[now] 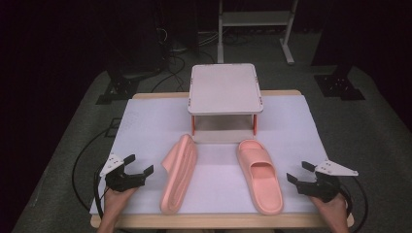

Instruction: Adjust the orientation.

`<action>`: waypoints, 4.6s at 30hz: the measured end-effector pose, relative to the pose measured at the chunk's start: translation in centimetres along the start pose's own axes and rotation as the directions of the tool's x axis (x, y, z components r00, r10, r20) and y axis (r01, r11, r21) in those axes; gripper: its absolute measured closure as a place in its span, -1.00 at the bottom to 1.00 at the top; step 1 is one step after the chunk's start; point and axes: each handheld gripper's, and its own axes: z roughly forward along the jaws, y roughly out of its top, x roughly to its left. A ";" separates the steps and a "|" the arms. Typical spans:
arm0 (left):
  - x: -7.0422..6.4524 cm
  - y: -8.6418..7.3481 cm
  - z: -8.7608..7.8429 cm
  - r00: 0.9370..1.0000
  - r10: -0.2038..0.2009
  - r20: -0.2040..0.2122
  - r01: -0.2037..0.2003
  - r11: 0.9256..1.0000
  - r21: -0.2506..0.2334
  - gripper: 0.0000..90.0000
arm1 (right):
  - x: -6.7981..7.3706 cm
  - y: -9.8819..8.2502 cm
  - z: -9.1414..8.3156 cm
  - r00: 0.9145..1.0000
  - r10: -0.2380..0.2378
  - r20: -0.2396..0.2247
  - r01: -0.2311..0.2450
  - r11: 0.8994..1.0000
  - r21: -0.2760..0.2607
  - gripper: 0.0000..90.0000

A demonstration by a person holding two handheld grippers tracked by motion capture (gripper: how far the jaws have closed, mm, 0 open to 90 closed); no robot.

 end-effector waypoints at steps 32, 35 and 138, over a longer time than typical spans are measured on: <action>-2.6 -0.1 1.9 0.989 0.096 0.110 -0.103 0.993 0.059 -0.73 | 0.5 0.1 -0.2 0.999 -0.033 -0.002 0.033 0.999 -0.006 -0.54; -2.8 0.0 2.2 0.988 0.100 0.116 -0.109 0.992 0.071 -0.68 | 0.5 0.1 -0.1 0.999 -0.033 -0.003 0.033 0.999 -0.006 -0.54; -7.2 2.7 4.3 0.989 0.107 0.101 -0.114 0.991 0.063 0.58 | 0.8 -0.1 0.2 0.999 -0.039 -0.017 0.039 0.999 0.002 -0.53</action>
